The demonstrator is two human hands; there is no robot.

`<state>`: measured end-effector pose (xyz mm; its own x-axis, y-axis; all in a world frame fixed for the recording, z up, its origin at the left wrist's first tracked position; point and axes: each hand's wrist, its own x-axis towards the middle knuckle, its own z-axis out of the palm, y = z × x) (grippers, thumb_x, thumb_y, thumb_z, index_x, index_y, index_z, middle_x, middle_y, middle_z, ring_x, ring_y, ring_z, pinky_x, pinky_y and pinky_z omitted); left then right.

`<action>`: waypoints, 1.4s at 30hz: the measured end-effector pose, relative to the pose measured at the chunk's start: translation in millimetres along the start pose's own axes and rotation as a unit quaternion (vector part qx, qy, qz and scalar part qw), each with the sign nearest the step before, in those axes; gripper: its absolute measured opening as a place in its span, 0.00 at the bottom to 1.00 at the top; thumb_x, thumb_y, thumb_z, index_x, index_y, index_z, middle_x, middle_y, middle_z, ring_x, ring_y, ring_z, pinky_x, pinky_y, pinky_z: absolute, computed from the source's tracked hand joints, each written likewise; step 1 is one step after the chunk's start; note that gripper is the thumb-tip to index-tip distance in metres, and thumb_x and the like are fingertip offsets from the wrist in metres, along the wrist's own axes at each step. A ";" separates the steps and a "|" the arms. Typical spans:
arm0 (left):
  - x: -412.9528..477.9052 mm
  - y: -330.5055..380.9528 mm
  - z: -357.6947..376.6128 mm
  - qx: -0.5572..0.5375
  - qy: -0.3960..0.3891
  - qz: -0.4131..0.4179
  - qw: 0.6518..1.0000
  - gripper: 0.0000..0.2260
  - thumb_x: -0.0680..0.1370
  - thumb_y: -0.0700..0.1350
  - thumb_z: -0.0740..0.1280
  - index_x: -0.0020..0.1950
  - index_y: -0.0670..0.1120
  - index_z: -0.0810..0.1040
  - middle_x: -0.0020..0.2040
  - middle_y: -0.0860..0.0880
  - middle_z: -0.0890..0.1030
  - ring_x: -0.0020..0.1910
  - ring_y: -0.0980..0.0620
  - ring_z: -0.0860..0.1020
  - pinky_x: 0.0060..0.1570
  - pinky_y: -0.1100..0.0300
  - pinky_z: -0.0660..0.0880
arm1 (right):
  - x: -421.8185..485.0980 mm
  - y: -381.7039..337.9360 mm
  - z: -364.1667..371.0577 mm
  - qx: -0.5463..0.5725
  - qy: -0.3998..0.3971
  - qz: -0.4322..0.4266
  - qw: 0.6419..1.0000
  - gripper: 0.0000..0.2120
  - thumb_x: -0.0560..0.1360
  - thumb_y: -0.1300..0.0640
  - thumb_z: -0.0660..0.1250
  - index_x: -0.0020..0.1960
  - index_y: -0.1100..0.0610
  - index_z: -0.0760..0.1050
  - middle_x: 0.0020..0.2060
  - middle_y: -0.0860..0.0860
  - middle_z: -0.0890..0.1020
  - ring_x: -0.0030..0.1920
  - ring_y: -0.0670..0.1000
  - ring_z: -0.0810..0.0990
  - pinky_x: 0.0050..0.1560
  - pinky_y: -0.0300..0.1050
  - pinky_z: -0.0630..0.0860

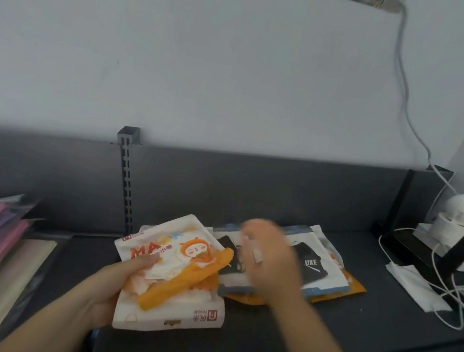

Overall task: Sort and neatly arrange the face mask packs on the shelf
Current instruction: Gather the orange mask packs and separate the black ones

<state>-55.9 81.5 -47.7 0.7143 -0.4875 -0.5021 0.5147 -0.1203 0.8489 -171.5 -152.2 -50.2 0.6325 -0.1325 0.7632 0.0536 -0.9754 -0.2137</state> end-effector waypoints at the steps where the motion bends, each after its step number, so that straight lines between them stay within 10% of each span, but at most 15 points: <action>1: 2.3 -0.8 -1.3 -0.009 -0.005 -0.005 1.000 0.11 0.79 0.47 0.67 0.55 0.39 0.79 0.60 0.34 0.80 0.53 0.36 0.78 0.58 0.40 0.74 | 0.4 29.4 -12.4 -0.019 0.011 0.156 0.988 0.08 0.79 0.57 0.63 0.57 0.48 0.74 0.54 0.50 0.79 0.50 0.43 0.74 0.52 0.44 0.73; 4: 5.3 -1.3 -1.6 -0.020 0.001 -0.010 1.000 0.12 0.79 0.48 0.67 0.57 0.40 0.79 0.58 0.35 0.81 0.52 0.37 0.79 0.57 0.41 0.74 | -25.7 131.7 -56.1 -0.145 -0.078 0.543 0.824 0.20 0.79 0.54 0.61 0.71 0.55 0.70 0.69 0.58 0.72 0.65 0.60 0.72 0.63 0.58 0.70; 7: 11.3 -1.4 -2.6 -0.036 0.000 -0.018 0.999 0.13 0.79 0.49 0.67 0.57 0.40 0.79 0.63 0.33 0.79 0.62 0.34 0.77 0.62 0.39 0.73 | -56.6 165.9 -65.7 -0.170 -0.181 0.635 0.731 0.26 0.79 0.42 0.59 0.72 0.55 0.69 0.70 0.59 0.69 0.68 0.62 0.67 0.68 0.60 0.65; 12: 11.6 -0.2 -4.3 -0.054 -0.006 -0.061 0.997 0.19 0.70 0.47 0.73 0.60 0.42 0.80 0.53 0.34 0.84 0.44 0.34 0.85 0.45 0.37 0.81 | -43.0 162.0 -66.2 -0.069 -0.191 0.629 0.750 0.16 0.80 0.53 0.63 0.61 0.65 0.75 0.50 0.60 0.78 0.48 0.58 0.77 0.52 0.52 0.76; 19: 15.1 -3.4 -7.6 -0.055 -0.003 -0.052 0.997 0.23 0.67 0.48 0.74 0.61 0.43 0.79 0.51 0.35 0.85 0.41 0.35 0.85 0.42 0.38 0.82 | -22.2 136.1 -69.1 0.068 -0.216 0.650 0.725 0.38 0.75 0.48 0.73 0.75 0.65 0.61 0.70 0.62 0.70 0.64 0.61 0.72 0.55 0.50 0.68; 24: 14.2 -6.0 -8.1 -0.059 -0.004 -0.052 0.997 0.22 0.68 0.48 0.75 0.61 0.44 0.79 0.51 0.35 0.85 0.43 0.34 0.85 0.42 0.39 0.82 | -7.8 141.6 -73.2 0.172 -0.047 0.657 0.733 0.11 0.80 0.61 0.66 0.60 0.66 0.74 0.48 0.60 0.79 0.41 0.54 0.77 0.38 0.50 0.74; 27: 13.5 -5.3 -8.5 -0.058 0.000 -0.046 0.997 0.22 0.68 0.47 0.74 0.61 0.44 0.79 0.51 0.36 0.85 0.44 0.34 0.85 0.45 0.39 0.81 | 1.7 141.0 -71.3 0.110 -0.074 0.623 0.771 0.20 0.79 0.54 0.68 0.66 0.64 0.72 0.43 0.58 0.78 0.41 0.55 0.77 0.36 0.48 0.75; 32: 13.3 -7.5 -8.1 -0.060 0.006 -0.040 0.997 0.23 0.66 0.47 0.75 0.60 0.44 0.79 0.50 0.36 0.85 0.46 0.34 0.84 0.44 0.39 0.80 | -2.5 135.9 -53.4 0.128 -0.146 0.688 0.700 0.09 0.82 0.59 0.62 0.46 0.64 0.73 0.37 0.57 0.75 0.32 0.51 0.72 0.27 0.43 0.67; 37: 12.9 -7.3 -8.1 -0.064 -0.001 -0.041 0.997 0.21 0.67 0.47 0.74 0.59 0.44 0.80 0.50 0.35 0.85 0.41 0.34 0.85 0.39 0.40 0.82 | -10.2 142.3 -42.1 0.137 -0.189 0.693 0.682 0.12 0.77 0.53 0.70 0.49 0.63 0.77 0.36 0.54 0.77 0.27 0.47 0.65 0.21 0.38 0.63; 42: 13.6 -7.5 -7.3 -0.062 0.007 -0.044 0.997 0.21 0.67 0.47 0.74 0.59 0.44 0.79 0.50 0.35 0.85 0.43 0.34 0.85 0.40 0.39 0.82 | 0.0 143.2 -47.5 0.021 0.003 0.573 0.819 0.11 0.79 0.50 0.67 0.46 0.58 0.76 0.45 0.57 0.82 0.39 0.55 0.80 0.39 0.51 0.78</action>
<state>-46.6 82.1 -62.2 0.6698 -0.4685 -0.5761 0.6296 -0.0530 0.7751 -200.5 -300.3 -51.8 0.2820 -0.9581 0.0499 -0.5460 -0.2031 -0.8128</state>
